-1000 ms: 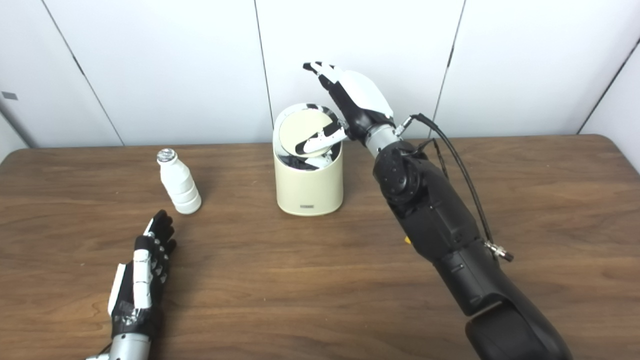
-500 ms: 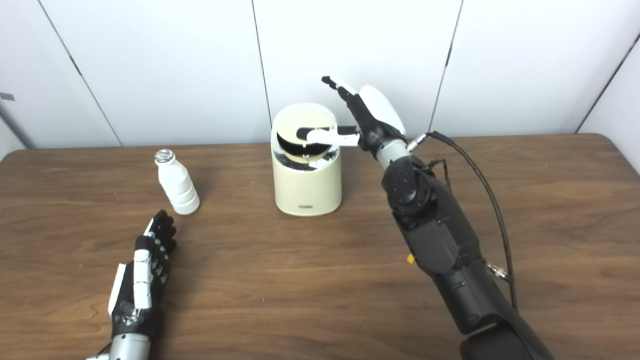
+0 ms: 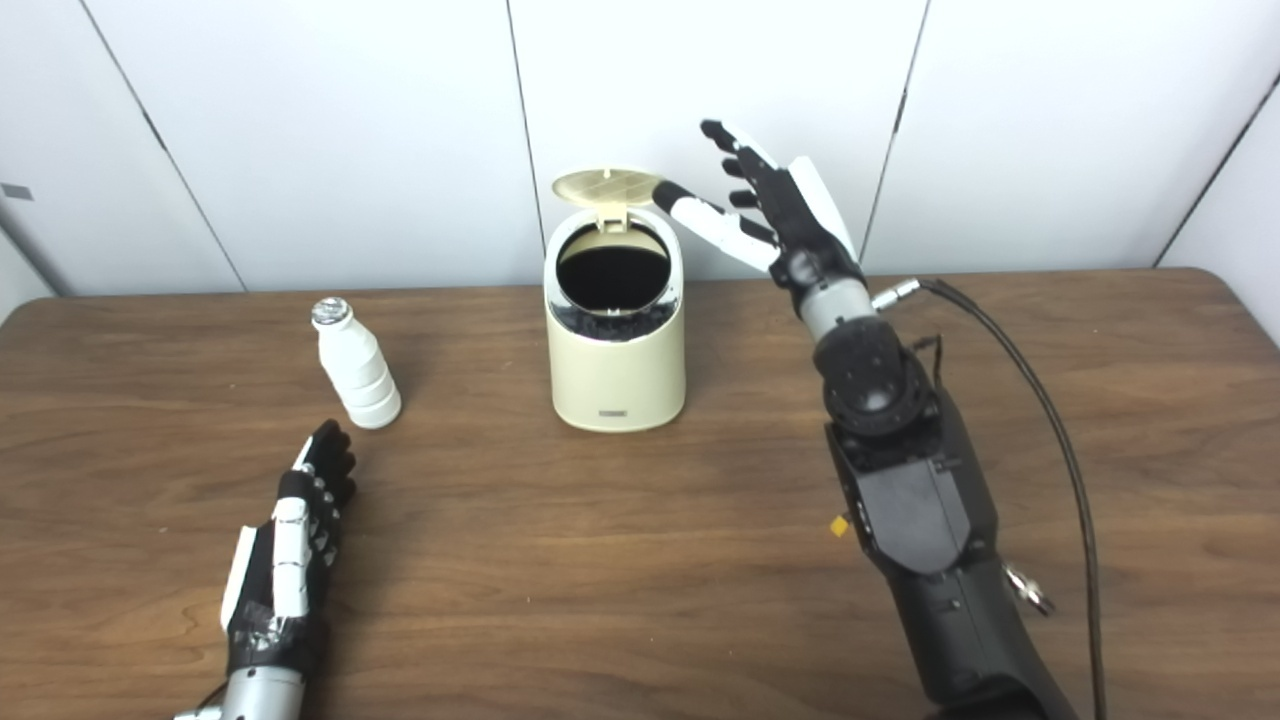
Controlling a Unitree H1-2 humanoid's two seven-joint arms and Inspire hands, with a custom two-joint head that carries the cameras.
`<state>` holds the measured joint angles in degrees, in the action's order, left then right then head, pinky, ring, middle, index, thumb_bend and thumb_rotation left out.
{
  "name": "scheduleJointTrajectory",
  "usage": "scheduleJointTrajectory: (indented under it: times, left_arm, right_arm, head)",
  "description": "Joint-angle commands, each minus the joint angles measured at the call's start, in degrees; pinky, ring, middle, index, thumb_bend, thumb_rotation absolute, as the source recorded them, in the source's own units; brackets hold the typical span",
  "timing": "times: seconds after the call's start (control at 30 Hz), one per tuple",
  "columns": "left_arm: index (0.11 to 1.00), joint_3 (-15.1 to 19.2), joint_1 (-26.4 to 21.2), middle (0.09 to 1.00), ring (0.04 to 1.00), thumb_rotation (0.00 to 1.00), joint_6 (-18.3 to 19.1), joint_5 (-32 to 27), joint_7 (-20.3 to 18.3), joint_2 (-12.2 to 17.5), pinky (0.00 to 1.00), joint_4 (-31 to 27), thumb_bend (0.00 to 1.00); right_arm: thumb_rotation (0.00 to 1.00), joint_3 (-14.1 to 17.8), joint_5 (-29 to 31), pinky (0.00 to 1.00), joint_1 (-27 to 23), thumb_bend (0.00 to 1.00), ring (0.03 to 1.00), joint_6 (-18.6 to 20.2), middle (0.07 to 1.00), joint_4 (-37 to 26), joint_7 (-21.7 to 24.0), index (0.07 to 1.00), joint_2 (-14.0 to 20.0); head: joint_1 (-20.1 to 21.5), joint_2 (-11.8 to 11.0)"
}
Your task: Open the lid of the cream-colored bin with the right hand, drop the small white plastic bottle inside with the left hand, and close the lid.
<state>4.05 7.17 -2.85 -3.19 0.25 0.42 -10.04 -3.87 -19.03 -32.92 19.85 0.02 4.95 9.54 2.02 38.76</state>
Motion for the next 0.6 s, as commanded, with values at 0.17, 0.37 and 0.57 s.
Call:
scheduleJointTrajectory:
  times: [0.17,0.37,0.57]
  left_arm:
    - [0.989,0.28,-0.83,0.976,0.980,1.00,-1.03,-1.09,-0.60,0.65,0.99,-0.04,0.51]
    - [0.988,0.45,-1.02,0.976,0.977,1.00,-1.52,-1.19,-0.84,1.02,0.99,0.34,0.50]
    - [0.993,0.67,-1.09,0.972,0.983,1.00,-0.58,-0.88,-0.50,1.34,1.00,-0.27,0.54]
  right_arm:
    - [0.81,1.94,3.03,0.81,6.11,0.51,0.890,-1.38,0.926,-7.66,0.43,0.906,2.13]
    - [0.82,3.75,7.17,0.87,12.97,0.54,0.937,-1.44,0.957,-12.63,1.12,0.923,2.14]
    - [0.89,6.14,12.93,0.96,19.33,0.59,0.963,-3.72,0.965,-15.18,0.50,0.936,0.02]
  head:
    - [0.17,-0.04]
    - [0.77,0.05]
    - [1.10,0.37]
